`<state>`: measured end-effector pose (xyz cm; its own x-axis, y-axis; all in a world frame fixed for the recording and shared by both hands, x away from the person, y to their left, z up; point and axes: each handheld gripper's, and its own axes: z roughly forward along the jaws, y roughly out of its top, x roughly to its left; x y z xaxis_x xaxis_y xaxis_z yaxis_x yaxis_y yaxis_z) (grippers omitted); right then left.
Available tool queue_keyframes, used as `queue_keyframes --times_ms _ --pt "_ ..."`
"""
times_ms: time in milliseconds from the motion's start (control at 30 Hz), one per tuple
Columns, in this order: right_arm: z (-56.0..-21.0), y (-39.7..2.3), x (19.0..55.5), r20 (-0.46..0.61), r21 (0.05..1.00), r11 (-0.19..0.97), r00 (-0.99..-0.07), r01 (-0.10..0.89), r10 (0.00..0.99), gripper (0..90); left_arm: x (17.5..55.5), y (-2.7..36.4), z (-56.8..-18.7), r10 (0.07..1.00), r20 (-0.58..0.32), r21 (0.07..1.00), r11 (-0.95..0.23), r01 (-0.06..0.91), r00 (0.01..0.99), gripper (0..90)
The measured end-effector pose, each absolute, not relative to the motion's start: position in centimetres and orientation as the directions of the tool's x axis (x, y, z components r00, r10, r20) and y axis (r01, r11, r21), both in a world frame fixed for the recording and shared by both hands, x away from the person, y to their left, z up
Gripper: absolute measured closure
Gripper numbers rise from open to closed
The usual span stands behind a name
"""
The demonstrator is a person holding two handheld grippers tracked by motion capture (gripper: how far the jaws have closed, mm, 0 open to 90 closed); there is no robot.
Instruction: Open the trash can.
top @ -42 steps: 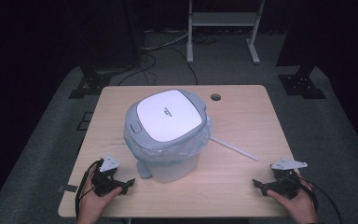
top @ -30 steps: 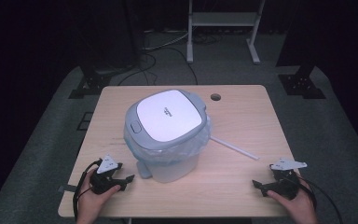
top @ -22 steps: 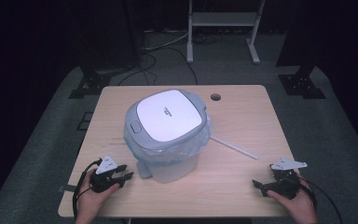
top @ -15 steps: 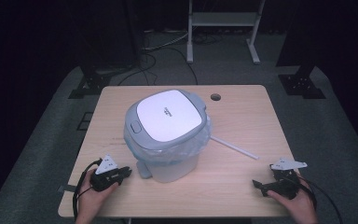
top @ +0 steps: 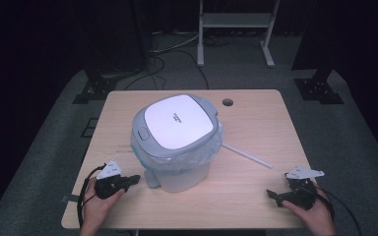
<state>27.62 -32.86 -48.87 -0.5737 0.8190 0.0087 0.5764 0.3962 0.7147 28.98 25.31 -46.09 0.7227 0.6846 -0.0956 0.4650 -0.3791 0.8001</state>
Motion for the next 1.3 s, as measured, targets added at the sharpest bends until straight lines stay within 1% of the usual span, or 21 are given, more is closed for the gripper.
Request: queue_keyframes --times_ms 233,733,900,1100,1300 --pt "-48.9 -32.9 27.6 0.009 0.715 0.396 -0.574 0.576 0.819 0.8 29.3 24.5 -45.5 0.659 -0.114 0.805 -0.377 0.458 0.744 90.0" --pt "-48.9 -32.9 27.6 0.009 0.715 0.396 -0.574 0.576 0.819 0.8 30.7 21.9 -45.3 0.631 -0.098 0.804 -0.405 0.435 0.77 90.0" --pt "-48.9 -32.9 27.6 0.009 0.715 0.396 -0.574 0.576 0.819 0.8 31.1 21.7 -45.6 0.632 -0.092 0.797 -0.417 0.437 0.77 90.0" --pt "-48.9 -32.9 27.6 0.009 0.715 0.396 -0.574 0.576 0.819 0.8 31.3 21.5 -45.7 0.628 -0.107 0.8 -0.407 0.442 0.771 90.0" --pt "-48.9 -32.9 27.6 0.008 0.715 0.396 -0.574 0.576 0.819 0.8 31.2 21.4 -45.8 0.626 -0.094 0.795 -0.42 0.437 0.774 88.9"
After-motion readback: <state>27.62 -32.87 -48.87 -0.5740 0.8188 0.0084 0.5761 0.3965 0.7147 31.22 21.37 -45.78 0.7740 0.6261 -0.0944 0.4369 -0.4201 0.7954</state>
